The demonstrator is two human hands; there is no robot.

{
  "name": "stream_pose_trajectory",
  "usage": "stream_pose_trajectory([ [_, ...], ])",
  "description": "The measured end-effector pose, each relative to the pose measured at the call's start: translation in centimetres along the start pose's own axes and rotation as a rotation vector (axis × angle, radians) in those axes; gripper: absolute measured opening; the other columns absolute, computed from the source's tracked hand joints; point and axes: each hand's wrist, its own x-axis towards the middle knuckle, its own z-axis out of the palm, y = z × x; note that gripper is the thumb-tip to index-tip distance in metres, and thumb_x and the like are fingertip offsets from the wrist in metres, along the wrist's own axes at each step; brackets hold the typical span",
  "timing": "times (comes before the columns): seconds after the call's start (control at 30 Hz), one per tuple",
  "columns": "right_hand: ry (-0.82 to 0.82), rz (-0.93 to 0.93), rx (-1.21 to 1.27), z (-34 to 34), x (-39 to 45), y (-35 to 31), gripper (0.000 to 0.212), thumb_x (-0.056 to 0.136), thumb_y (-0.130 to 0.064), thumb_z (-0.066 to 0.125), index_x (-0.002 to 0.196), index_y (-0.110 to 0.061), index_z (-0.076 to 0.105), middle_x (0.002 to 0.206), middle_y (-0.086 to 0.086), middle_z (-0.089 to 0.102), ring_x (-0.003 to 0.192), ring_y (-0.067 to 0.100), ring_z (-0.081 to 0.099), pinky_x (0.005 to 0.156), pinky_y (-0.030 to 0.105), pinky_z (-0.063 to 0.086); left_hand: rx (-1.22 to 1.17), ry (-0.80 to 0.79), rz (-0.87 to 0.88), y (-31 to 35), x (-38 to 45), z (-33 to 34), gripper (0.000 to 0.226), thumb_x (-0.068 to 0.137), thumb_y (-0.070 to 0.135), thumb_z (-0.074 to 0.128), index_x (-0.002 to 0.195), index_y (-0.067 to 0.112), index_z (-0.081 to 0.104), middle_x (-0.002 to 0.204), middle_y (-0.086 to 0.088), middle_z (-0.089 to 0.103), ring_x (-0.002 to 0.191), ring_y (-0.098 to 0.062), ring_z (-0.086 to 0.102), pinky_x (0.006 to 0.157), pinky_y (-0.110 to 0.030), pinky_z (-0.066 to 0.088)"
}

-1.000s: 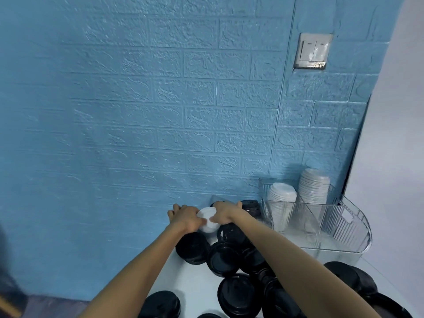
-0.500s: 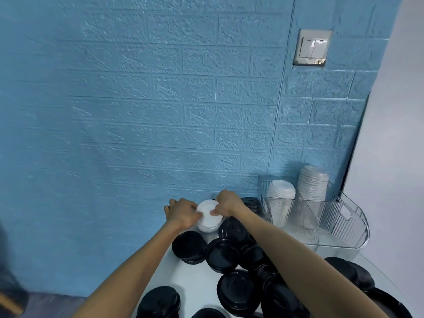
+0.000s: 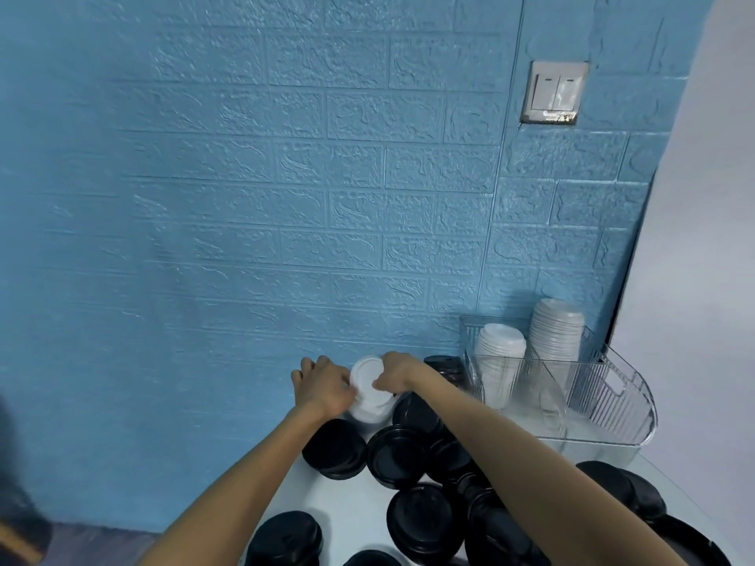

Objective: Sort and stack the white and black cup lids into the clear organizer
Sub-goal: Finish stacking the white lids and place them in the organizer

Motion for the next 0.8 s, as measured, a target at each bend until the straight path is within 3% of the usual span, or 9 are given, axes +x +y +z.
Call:
stream_pose_trajectory([
  [0.07,-0.022,-0.007,0.010,-0.3,0.0,0.3,0.049,0.095,-0.030,0.062,0.135,-0.003,0.050,0.136,0.013,0.058,0.121,0.030,0.058,0.091,0.034,0.048,-0.075,-0.083,-0.012,-0.2,0.1,-0.3,0.020,0.093,0.034,0.057,0.103,0.036,0.074,0.113,0.001,0.056,0.121,-0.029,0.038,0.085,-0.036,0.023],
  [0.17,-0.001,-0.001,0.014,-0.5,-0.1,0.6,0.053,0.092,-0.034,0.067,0.132,-0.004,0.050,0.131,0.011,0.059,0.118,0.029,0.059,0.093,0.037,0.049,-0.149,-0.133,-0.029,-0.5,0.1,-0.5,0.027,0.093,0.026,0.050,0.101,0.032,0.075,0.107,0.000,0.057,0.121,-0.030,0.039,0.084,-0.037,0.024],
  [0.27,0.080,-0.011,0.044,-0.3,0.0,1.0,0.025,0.089,-0.029,0.068,0.095,-0.009,0.054,0.105,0.010,0.061,0.095,0.026,0.060,0.074,0.033,0.048,-0.208,-0.151,-0.043,-0.5,-0.1,-0.6,0.035,0.094,0.023,0.046,0.106,0.035,0.076,0.117,-0.001,0.059,0.121,-0.030,0.040,0.086,-0.037,0.025],
  [0.37,0.100,-0.020,0.121,0.0,-0.2,1.6,0.031,0.086,-0.025,0.069,0.073,-0.014,0.044,0.089,0.007,0.057,0.082,0.023,0.055,0.062,0.028,0.039,-0.203,-0.180,-0.033,-0.6,-0.2,-0.8,0.043,0.093,0.021,0.042,0.109,0.043,0.075,0.119,0.000,0.059,0.117,-0.028,0.039,0.087,-0.037,0.026],
  [0.47,0.101,-0.026,0.152,0.1,-0.5,1.9,0.025,0.088,-0.027,0.069,0.082,-0.010,0.052,0.092,0.006,0.058,0.085,0.023,0.056,0.068,0.028,0.041,-0.184,-0.151,-0.034,-0.4,-0.5,-1.1,0.036,0.089,0.020,0.052,0.100,0.046,0.075,0.109,0.009,0.061,0.119,-0.027,0.040,0.088,-0.035,0.025],
  [0.6,0.086,-0.023,0.138,0.2,-0.7,1.9,0.025,0.091,-0.029,0.067,0.082,-0.012,0.051,0.097,0.007,0.059,0.087,0.023,0.056,0.064,0.028,0.042,-0.166,-0.179,-0.101,0.6,-0.6,-1.7,0.014,0.084,0.028,0.056,0.073,0.030,0.065,0.086,0.008,0.059,0.107,-0.026,0.039,0.080,-0.037,0.024],
  [0.67,0.083,-0.025,0.146,0.3,-0.7,1.8,0.021,0.093,-0.029,0.065,0.093,-0.009,0.058,0.105,0.010,0.063,0.095,0.025,0.061,0.071,0.031,0.048,-0.084,-0.154,-0.077,0.9,-0.5,-1.7,0.013,0.083,0.032,0.062,0.078,0.026,0.072,0.090,0.005,0.063,0.105,-0.025,0.038,0.081,-0.036,0.024],
  [0.73,0.089,-0.028,0.171,0.2,-0.7,1.8,0.032,0.097,-0.031,0.060,0.115,-0.005,0.062,0.118,0.012,0.066,0.108,0.028,0.063,0.087,0.036,0.050,0.022,-0.100,-0.045,1.3,-0.7,-1.4,0.014,0.082,0.030,0.067,0.089,0.027,0.079,0.099,0.006,0.068,0.109,-0.024,0.042,0.084,-0.033,0.026],
  [0.8,0.092,-0.033,0.188,0.1,-0.9,1.7,0.037,0.101,-0.032,0.053,0.125,-0.004,0.059,0.125,0.014,0.064,0.114,0.031,0.061,0.093,0.038,0.049,0.078,-0.035,-0.055,1.7,-0.8,-1.2,0.016,0.084,0.033,0.068,0.096,0.028,0.078,0.103,0.006,0.070,0.115,-0.024,0.046,0.088,-0.031,0.030],
])
